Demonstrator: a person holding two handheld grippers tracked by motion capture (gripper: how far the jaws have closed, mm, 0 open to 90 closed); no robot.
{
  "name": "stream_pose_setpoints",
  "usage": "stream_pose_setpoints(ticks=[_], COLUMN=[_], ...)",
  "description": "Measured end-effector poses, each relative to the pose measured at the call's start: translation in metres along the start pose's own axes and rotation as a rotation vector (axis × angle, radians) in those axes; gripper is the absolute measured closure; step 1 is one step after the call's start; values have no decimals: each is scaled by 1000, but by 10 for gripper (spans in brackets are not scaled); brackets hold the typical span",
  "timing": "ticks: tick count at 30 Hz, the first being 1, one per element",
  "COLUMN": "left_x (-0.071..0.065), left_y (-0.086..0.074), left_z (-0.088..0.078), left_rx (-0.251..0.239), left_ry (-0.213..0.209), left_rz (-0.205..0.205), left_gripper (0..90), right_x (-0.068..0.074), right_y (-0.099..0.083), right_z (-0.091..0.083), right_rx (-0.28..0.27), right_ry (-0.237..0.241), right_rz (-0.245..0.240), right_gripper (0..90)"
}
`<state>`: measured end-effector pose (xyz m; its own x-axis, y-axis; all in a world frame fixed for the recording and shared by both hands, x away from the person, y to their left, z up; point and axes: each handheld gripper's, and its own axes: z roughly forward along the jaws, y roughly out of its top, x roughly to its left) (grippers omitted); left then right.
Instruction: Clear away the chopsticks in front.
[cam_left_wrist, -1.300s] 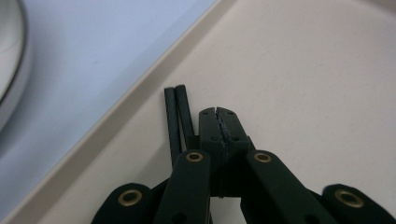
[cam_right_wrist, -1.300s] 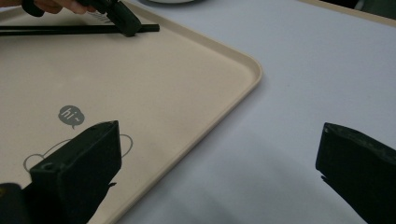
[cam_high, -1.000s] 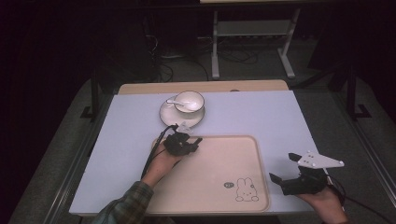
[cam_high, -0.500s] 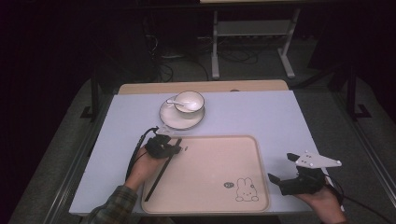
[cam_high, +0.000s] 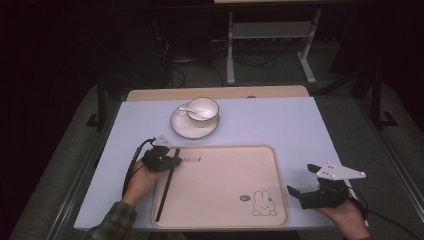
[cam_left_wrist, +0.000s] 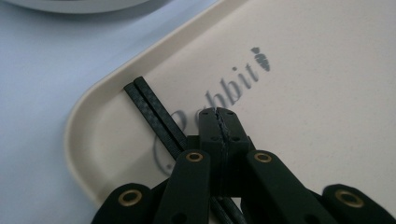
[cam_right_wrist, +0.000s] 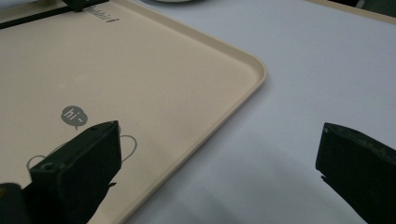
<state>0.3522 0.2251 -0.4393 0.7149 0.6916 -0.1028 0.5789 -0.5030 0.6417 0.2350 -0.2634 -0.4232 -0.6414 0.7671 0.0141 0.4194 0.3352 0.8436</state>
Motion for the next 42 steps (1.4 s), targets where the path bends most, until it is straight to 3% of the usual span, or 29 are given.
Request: stream_pose_setpoints(ticks=[9,16,19,22,23,26,27,29,35,42], left_x=[4,6,4,2,1,0,1,0,-3,-3], left_y=[-4,-4,-4,-6,-10,-16,-19,-30,-46,-70], left_z=[-4,-4,-8,-20,-29,-37,-42,-53,-72,-87], left_rx=[1,0,-20,-57,-74,-99,-105,-144,-190,-202], left_ry=[27,24,17,10,11,8,1,-2,3,34], left_rz=[-5,-6,-4,4,3,7,8,24,31,22], left_gripper=[894,890,848,698,580,449,449,358,271,185], right_x=[0,0,0,0,0,0,0,0,1,0], right_y=[0,0,0,1,1,2,2,3,5,5], right_z=[0,1,1,2,3,5,5,6,6,5], right_rx=[2,2,1,-3,0,-2,-2,-5,-24,-33], right_ry=[1,4,6,10,14,21,21,23,27,21], right_rz=[3,-1,-4,-2,-1,-6,-6,-9,-10,-10], right_gripper=[0,0,0,0,0,0,0,0,0,0])
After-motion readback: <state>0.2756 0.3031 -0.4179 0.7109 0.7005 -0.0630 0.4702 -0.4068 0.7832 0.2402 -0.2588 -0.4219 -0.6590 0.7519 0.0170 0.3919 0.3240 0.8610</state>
